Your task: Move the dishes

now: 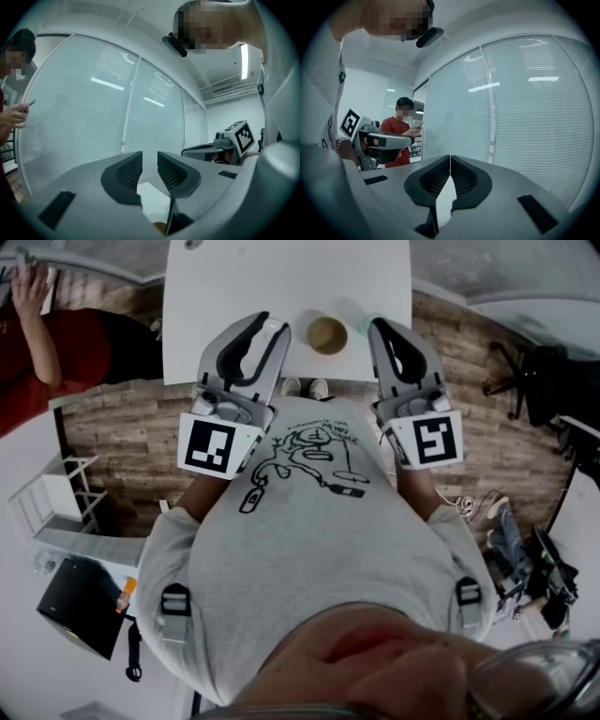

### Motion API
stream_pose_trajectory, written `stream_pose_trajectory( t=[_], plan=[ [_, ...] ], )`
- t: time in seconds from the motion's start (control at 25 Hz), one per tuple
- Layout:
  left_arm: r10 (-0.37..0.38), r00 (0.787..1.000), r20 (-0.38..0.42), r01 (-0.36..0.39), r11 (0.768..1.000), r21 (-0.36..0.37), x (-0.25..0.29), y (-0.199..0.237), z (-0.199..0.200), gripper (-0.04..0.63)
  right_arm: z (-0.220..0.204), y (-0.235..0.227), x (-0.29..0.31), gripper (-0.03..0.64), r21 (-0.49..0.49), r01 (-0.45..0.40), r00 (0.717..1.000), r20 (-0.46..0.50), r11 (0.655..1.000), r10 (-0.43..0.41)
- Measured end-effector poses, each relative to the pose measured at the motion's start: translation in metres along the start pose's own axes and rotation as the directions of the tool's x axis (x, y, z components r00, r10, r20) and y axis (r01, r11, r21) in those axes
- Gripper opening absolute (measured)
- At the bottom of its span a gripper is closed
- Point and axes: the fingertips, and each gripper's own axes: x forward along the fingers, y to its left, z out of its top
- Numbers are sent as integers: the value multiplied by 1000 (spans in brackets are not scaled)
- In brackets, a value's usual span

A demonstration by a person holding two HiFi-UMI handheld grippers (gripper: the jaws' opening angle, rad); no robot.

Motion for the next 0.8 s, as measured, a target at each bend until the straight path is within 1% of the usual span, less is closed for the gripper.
stream_pose_trajectory(
  t=[0.36, 0.8],
  plan=[
    [-3, 1000, -12, 3, 1000, 7, -4, -5, -3, 101, -2, 2, -4, 38, 8, 0, 1000, -3, 1000, 0],
    [6, 1000, -18, -5, 1000, 8, -3, 0, -1, 103, -1, 3, 1, 37, 4, -10, 1000, -14, 1000, 10]
  ],
)
